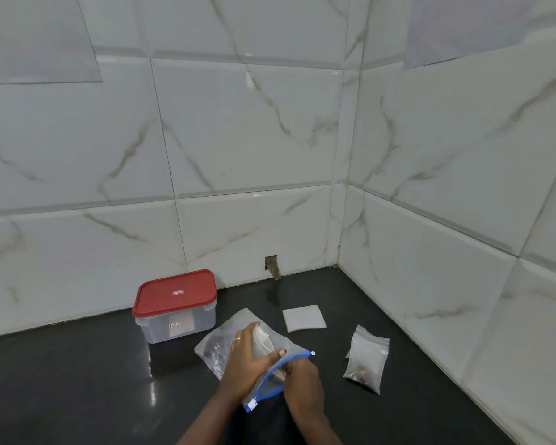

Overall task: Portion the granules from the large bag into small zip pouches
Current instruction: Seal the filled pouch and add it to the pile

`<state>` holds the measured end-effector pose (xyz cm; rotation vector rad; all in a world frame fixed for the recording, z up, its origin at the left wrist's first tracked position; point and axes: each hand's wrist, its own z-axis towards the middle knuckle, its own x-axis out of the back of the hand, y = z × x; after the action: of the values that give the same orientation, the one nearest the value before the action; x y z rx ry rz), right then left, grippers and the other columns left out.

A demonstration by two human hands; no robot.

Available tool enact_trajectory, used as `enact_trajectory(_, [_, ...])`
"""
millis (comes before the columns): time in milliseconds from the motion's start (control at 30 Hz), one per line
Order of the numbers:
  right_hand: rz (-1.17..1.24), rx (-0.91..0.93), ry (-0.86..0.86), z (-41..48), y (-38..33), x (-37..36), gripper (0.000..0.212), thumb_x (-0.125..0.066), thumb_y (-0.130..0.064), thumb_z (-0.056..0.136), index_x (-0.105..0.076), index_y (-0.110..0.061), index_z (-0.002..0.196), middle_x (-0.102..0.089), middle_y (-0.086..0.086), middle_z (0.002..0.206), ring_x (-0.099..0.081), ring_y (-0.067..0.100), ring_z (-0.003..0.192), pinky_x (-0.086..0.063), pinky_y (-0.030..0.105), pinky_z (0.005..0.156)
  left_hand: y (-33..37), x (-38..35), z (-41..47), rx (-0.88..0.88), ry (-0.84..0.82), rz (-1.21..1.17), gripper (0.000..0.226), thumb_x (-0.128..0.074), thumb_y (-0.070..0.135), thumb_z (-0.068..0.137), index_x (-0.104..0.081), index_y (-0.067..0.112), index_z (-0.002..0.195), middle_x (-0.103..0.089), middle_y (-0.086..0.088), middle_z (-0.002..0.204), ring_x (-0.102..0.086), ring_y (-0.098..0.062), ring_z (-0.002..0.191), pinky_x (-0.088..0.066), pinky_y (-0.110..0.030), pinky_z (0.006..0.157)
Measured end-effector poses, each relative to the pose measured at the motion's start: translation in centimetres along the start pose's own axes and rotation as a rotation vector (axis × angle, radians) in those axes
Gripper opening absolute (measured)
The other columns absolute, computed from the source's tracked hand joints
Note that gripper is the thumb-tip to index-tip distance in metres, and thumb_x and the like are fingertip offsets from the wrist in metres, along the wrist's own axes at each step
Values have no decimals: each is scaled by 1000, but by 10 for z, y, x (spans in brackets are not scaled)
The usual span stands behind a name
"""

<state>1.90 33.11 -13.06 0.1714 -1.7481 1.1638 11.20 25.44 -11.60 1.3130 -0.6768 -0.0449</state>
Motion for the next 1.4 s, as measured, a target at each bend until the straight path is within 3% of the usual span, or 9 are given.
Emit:
enact_trajectory(100, [76,-118,76,3,1,15,27,-42,-12,91,-69,-11,98,-66,2,103,-64,19,96,-48,27,78,18,-1,6,85,33,-187,91,-42,80,65,-30,31,141,-33,6,141,-27,-17,135,-23,-39,113])
enact_trajectory(200, [390,-45,156,6,-10,32,22,-49,-15,95,-70,-11,97,-67,5,99,-62,18,90,-47,26,79,38,-6,12,176,55,-379,62,-32,59,92,-27,29,145,-20,2,154,-14,-17,144,-13,-39,119])
enact_trajectory(300, [762,21,83,2,-22,46,18,-51,-28,96,-67,-27,87,-70,-3,89,-66,14,87,-50,25,81,54,-12,13,178,24,-388,44,-31,31,101,-33,16,143,-41,1,136,-44,-12,119,-36,-13,97])
enact_trajectory(367, [865,20,41,2,-22,50,14,-57,-30,93,-67,-25,85,-73,-1,86,-70,14,85,-55,28,81,58,-17,14,184,9,-390,36,-36,24,101,-43,17,136,-47,-5,132,-49,-14,113,-41,-18,91])
enact_trajectory(500, [851,-58,144,4,-10,53,14,-60,-24,91,-69,-19,82,-74,4,81,-72,20,80,-58,41,80,58,-23,7,152,21,-425,19,-49,11,96,-59,16,111,-65,-3,105,-61,-8,89,-51,-13,69])
enact_trajectory(700, [997,-127,145,5,6,65,6,-65,-10,87,-70,-11,84,-73,9,83,-70,27,83,-57,43,83,52,-29,2,229,76,-529,4,-63,12,88,-67,12,88,-71,-14,92,-67,-27,86,-56,-47,82])
enact_trajectory(933, [1062,-86,136,-3,18,67,13,-57,-1,90,-59,-9,81,-67,6,79,-64,18,72,-55,25,63,49,-35,-13,252,98,-667,7,-62,13,88,-67,9,92,-69,-9,88,-66,-22,82,-57,-36,74])
enact_trajectory(1233, [778,-116,163,2,24,62,32,-46,10,86,-57,-14,69,-59,7,74,-55,18,75,-47,32,65,39,-45,-14,237,189,-436,20,-61,7,88,-65,17,71,-67,-3,75,-61,-18,73,-53,-29,69])
enact_trajectory(1400, [763,-113,188,4,19,56,30,-48,5,90,-54,-17,70,-60,7,76,-55,18,77,-50,36,73,39,-52,-13,237,239,-467,8,-60,14,90,-66,14,84,-67,-4,81,-62,-21,80,-54,-37,77])
